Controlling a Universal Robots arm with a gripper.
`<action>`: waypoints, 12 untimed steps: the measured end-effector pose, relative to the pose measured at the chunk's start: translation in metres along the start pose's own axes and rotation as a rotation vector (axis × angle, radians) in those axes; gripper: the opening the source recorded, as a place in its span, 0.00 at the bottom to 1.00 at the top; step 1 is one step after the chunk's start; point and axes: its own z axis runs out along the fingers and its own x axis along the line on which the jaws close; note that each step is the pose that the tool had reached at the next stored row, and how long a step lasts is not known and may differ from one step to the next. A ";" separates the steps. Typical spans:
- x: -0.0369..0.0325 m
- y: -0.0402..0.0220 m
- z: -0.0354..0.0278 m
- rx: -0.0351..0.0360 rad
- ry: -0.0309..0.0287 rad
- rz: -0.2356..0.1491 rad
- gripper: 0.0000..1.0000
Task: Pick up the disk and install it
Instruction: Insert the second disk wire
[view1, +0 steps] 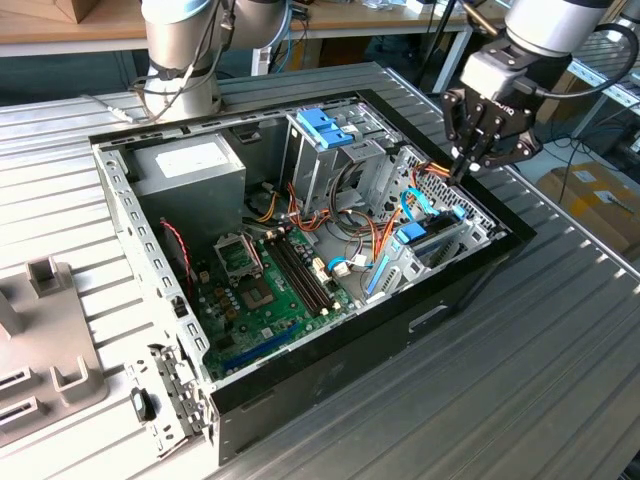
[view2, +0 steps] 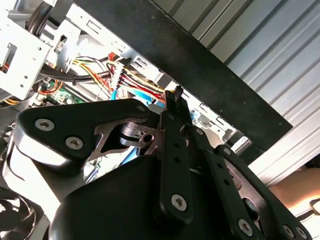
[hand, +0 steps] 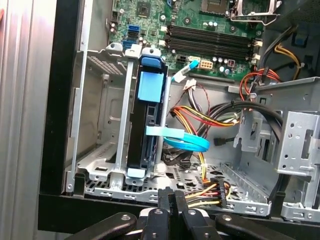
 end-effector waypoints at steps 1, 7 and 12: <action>-0.0002 0.0015 0.0000 0.0000 -0.0001 0.000 0.16; -0.0019 0.0135 0.0001 0.0000 0.0000 0.002 0.16; -0.0024 0.0180 0.0015 0.0001 0.0008 0.013 0.16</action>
